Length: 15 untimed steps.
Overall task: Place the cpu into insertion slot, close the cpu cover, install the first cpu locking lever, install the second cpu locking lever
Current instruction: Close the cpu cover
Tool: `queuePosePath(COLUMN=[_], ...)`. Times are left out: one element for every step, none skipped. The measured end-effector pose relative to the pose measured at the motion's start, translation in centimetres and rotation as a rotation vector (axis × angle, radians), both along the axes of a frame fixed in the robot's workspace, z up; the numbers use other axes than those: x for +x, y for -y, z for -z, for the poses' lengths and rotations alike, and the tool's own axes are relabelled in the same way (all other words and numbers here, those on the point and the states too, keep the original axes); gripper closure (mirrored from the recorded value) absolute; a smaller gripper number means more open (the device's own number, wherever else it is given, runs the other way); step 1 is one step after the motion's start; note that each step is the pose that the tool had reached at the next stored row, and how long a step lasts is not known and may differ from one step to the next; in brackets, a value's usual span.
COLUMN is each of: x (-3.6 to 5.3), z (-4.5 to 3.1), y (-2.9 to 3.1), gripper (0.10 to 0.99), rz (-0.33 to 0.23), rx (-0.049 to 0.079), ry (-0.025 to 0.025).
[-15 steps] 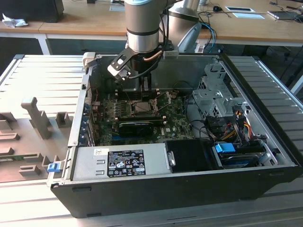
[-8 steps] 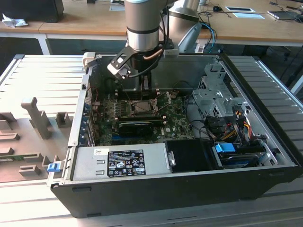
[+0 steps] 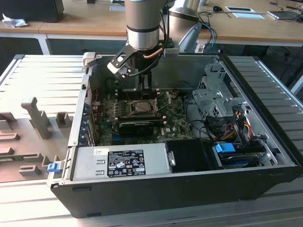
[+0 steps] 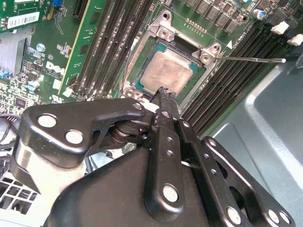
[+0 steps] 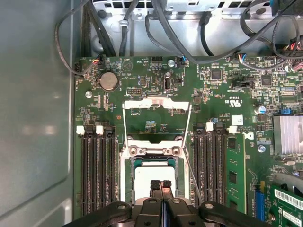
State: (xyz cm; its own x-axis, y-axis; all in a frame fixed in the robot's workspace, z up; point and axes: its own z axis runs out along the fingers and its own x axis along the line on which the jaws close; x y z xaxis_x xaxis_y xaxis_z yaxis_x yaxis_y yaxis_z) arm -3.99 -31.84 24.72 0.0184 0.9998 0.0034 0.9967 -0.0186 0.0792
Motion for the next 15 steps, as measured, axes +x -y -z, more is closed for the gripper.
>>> queuePosePath(x=[0.0,0.0,0.0,0.0,0.0,0.0,0.0,0.0,0.0,0.0,0.0,0.0,0.0,0.0,0.0], z=[-0.03,-0.06,-0.08,-0.11,-0.13,-0.14,-0.18,-0.2,-0.22,-0.25,-0.28,-0.34,-0.36,-0.41,-0.49], y=[0.0,0.0,0.0,0.0,0.0,0.0,0.0,0.0,0.0,0.0,0.0,0.0,0.0,0.0,0.0], gripper=[0.98,0.98,0.98,0.98,0.98,0.98,0.98,0.98,0.98,0.98,0.98,0.98,0.98,0.98,0.98], rz=[0.0,0.0,0.0,0.0,0.0,0.0,0.0,0.0,0.0,0.0,0.0,0.0,0.0,0.0,0.0], rx=[0.0,0.0,0.0,0.0,0.0,0.0,0.0,0.0,0.0,0.0,0.0,0.0,0.0,0.0,0.0], ry=[0.0,0.0,0.0,0.0,0.0,0.0,0.0,-0.0001,-0.0001,-0.0001,-0.0001,-0.0001,0.0,-0.0001,0.0])
